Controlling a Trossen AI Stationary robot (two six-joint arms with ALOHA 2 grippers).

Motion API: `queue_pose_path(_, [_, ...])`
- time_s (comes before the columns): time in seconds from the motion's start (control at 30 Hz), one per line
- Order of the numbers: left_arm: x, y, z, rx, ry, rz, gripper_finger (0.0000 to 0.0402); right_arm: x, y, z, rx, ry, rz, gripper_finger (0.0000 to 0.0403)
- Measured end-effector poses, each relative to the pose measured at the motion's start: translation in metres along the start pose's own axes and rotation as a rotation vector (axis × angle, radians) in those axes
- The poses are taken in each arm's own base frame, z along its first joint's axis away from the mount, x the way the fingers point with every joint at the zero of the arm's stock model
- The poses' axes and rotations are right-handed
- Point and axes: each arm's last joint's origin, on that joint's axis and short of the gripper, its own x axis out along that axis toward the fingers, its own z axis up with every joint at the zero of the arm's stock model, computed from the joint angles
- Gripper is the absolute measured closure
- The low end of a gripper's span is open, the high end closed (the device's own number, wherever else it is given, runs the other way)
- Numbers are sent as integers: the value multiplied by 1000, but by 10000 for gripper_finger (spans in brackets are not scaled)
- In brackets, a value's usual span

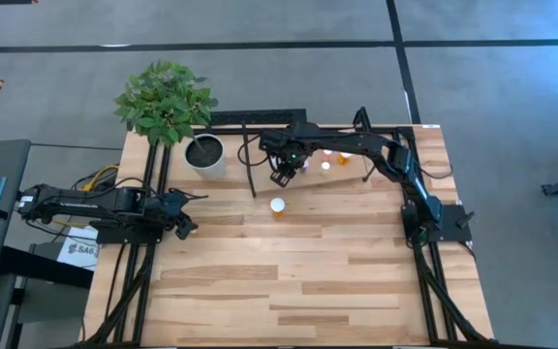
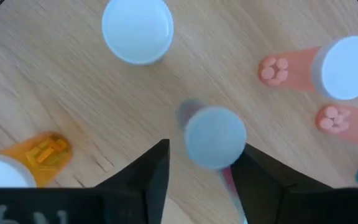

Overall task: Pick and place medicine bottles onto shelf by color
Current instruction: Put the blue pill bottle on the shelf, then put the orange pill bottle on the shelf

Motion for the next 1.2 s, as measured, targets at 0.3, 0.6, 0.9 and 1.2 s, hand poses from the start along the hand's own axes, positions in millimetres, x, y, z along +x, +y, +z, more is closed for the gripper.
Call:
queue_pose_path(0.3, [0,0,0,0,0,0,135,0,-1,2,22,-11,10,185])
queue_pose_path(0.6, [0,0,0,0,0,0,135,-1,-2,-1,132,15,13,183])
queue_pose_path(0.9, [0,0,0,0,0,0,135,-25,4,-1,176,7,18,184])
queue_pose_path(1.2, [0,0,0,0,0,0,135,-50,21,-11,272,31,-8,184])
